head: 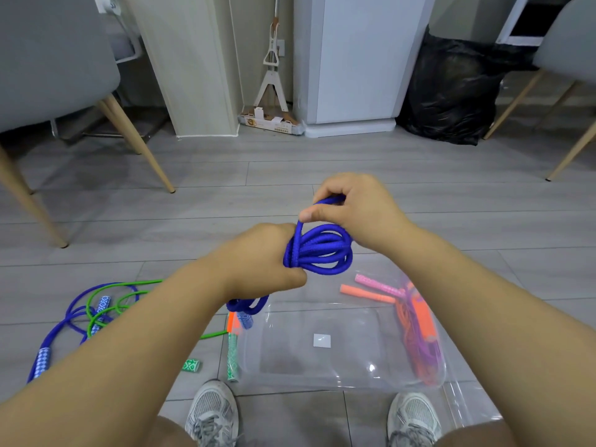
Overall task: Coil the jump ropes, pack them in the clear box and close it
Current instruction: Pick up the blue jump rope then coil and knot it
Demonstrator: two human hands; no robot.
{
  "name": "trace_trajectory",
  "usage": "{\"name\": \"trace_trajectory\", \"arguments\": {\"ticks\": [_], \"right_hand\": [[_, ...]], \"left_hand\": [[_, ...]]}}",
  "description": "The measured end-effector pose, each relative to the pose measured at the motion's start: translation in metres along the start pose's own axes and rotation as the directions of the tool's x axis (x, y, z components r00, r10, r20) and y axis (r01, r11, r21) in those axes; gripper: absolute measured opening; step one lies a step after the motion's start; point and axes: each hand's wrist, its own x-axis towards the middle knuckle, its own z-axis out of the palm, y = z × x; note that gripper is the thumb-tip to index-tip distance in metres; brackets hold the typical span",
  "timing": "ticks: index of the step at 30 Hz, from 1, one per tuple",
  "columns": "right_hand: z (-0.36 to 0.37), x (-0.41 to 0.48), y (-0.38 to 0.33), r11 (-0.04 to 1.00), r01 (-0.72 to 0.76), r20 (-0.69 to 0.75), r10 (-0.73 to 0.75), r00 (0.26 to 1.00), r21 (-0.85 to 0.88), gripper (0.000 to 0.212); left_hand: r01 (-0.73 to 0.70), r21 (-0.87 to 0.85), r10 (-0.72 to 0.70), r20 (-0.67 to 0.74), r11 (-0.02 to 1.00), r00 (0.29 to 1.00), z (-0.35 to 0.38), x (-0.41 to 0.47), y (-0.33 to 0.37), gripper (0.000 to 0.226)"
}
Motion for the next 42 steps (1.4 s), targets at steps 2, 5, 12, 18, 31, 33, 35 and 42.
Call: {"name": "trace_trajectory", "arguments": {"ticks": [2, 5, 12, 18, 31, 33, 35, 42], "right_hand": [[-0.002, 0.0, 0.007, 0.989, -0.099, 0.051, 0.094, 0.994, 0.113, 0.023], [-0.001, -0.003, 0.012, 0.988, -0.132, 0.145, 0.119, 0.982, 0.082, 0.012], [0.007, -0.024, 0.004, 0.986, -0.137, 0.379, 0.164, 0.911, -0.097, 0.027], [-0.003, -0.032, -0.009, 0.984, -0.011, 0.405, 0.084, 0.911, -0.179, 0.021], [-0.004, -0.01, -0.01, 0.99, 0.126, 0.119, -0.118, 0.986, -0.063, 0.011], [-0.007, -0.007, -0.005, 0.999, 0.026, 0.071, -0.028, 0.997, 0.029, 0.015], [-0.009, -0.008, -0.001, 0.991, -0.067, 0.073, 0.059, 0.996, 0.115, 0.013], [-0.005, -0.023, 0.001, 0.991, -0.137, 0.218, 0.133, 0.967, 0.005, 0.042]], "left_hand": [[-0.04, -0.115, 0.035, -0.045, 0.993, 0.998, -0.001, -0.002, 0.0, 0.018], [-0.062, -0.289, 0.009, -0.179, 0.955, 0.984, -0.002, -0.004, -0.001, 0.021], [-0.1, -0.666, -0.332, -0.489, 0.739, 0.807, -0.014, 0.002, -0.009, 0.027], [0.279, -0.308, -0.393, -0.417, 0.91, 0.82, -0.008, 0.003, -0.019, 0.024], [0.035, 0.179, -0.04, 0.025, 0.983, 0.999, -0.005, -0.008, 0.01, 0.035], [-0.011, 0.092, 0.01, 0.012, 0.996, 1.0, -0.005, -0.009, 0.007, 0.028], [-0.059, -0.055, 0.058, -0.031, 0.997, 0.998, -0.005, -0.009, 0.003, 0.027], [-0.129, -0.747, -0.113, -0.263, 0.652, 0.958, -0.001, -0.005, -0.002, 0.039]]}}
